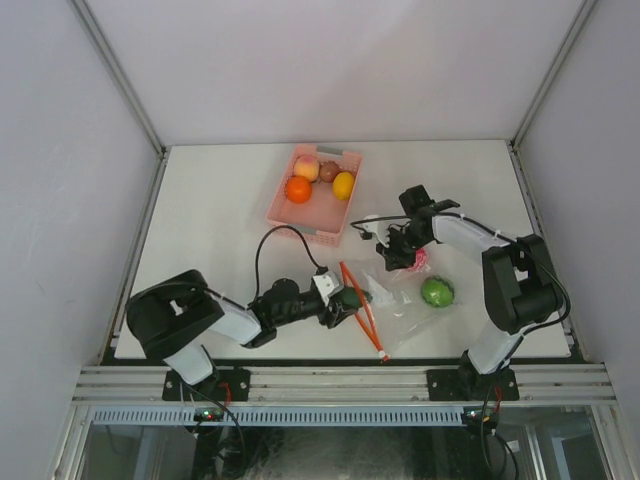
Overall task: Open the zip-top bag and remove the fake food
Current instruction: Pick up the fake fruit from the zipper food storage bag.
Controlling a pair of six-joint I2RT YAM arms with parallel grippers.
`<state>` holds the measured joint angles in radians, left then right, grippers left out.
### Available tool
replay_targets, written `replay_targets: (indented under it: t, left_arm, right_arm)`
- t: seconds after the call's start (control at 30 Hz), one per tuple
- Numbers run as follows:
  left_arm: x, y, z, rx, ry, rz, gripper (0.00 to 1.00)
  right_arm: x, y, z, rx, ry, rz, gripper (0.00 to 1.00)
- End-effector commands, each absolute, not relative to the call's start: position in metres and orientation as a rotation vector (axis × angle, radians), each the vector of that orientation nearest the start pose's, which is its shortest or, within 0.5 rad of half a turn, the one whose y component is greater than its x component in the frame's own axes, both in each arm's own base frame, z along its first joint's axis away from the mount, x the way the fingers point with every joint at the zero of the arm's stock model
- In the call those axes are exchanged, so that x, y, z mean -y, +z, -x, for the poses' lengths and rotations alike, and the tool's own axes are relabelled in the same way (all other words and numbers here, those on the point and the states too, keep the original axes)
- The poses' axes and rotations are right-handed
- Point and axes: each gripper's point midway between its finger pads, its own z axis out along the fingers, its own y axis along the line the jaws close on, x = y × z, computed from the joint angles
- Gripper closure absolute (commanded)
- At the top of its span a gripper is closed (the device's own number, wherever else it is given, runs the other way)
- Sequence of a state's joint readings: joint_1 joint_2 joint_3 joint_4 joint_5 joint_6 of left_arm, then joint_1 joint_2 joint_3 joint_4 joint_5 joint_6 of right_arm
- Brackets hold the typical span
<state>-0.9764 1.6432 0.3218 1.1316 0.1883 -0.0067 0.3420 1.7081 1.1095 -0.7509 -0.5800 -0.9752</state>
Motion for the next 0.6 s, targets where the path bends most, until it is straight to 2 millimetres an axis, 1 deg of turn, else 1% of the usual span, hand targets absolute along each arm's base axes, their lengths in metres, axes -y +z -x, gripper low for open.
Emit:
replay_targets:
  t: [0.0, 0.17, 0.3, 0.47, 0.57]
  left_arm:
    - [0.335, 0.059, -0.177, -1.762, -1.024, -0.965, 0.83]
    - [0.323, 0.059, -0.17, -1.965, -1.139, -0.894, 0.84]
    - [0.317, 0.063, -0.165, -2.103, -1.197, -0.842, 0.85]
    - [0.307, 0.069, -0.159, -2.199, -1.204, -0.794, 0.86]
    - [0.302, 0.077, -0.159, -2.23, -1.206, -0.72, 0.86]
  right_arm:
    - [-0.174, 0.071, -0.289, -1.999, 0.637, 1.663, 0.93]
    - [-0.173, 0.08, -0.29, -1.983, 0.641, 1.637, 0.92]
    - [-0.173, 0.091, -0.291, -1.954, 0.651, 1.612, 0.92]
    - [-0.173, 0.103, -0.288, -1.909, 0.673, 1.593, 0.9]
    - [-0.175, 0.11, -0.283, -1.868, 0.699, 1.6, 0.9]
